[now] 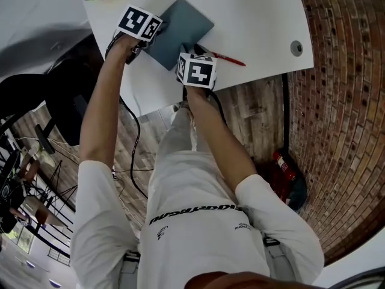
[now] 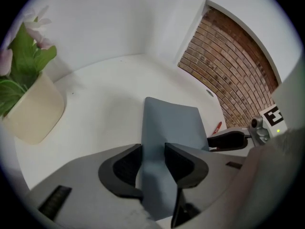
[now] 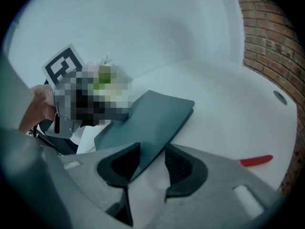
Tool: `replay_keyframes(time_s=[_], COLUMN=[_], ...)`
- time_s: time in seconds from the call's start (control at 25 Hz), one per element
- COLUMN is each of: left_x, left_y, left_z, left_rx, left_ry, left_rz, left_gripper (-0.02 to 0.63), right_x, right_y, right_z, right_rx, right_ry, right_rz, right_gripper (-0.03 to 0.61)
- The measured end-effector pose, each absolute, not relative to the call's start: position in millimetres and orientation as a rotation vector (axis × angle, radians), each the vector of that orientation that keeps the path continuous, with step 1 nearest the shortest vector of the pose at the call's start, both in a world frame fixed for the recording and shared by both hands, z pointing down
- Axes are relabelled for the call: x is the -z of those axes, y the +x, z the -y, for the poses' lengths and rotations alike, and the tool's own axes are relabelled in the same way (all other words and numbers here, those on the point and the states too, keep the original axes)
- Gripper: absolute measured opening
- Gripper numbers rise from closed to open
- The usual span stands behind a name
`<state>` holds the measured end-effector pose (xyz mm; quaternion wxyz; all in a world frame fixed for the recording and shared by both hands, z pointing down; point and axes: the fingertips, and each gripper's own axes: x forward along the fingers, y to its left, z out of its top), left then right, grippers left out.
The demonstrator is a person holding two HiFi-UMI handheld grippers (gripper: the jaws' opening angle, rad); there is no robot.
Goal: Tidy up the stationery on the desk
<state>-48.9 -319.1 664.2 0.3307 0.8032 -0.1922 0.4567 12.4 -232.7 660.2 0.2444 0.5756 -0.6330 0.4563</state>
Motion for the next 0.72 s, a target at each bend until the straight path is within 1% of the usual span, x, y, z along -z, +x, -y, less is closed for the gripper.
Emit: replay_keyframes(time_s=[0.4,0.72], left_x=[-660.7,-658.2], left_y=[-61.0,-66.7], left_z=[302.5,275.0], left_rx=[-1.047,-0.907], left_ry=[1.993,1.879], left_rz=[0.777,0.961], left_gripper=[0.152,0.152], right_x=[-658.6,-656.7], right_y=[23.3,32.1], right_z=[243.0,248.4], right_rx=[-1.083,-0.906], right_ry=[1.419,1.19], right_rz=[1.813,1.911], right_gripper=[0.158,0.156])
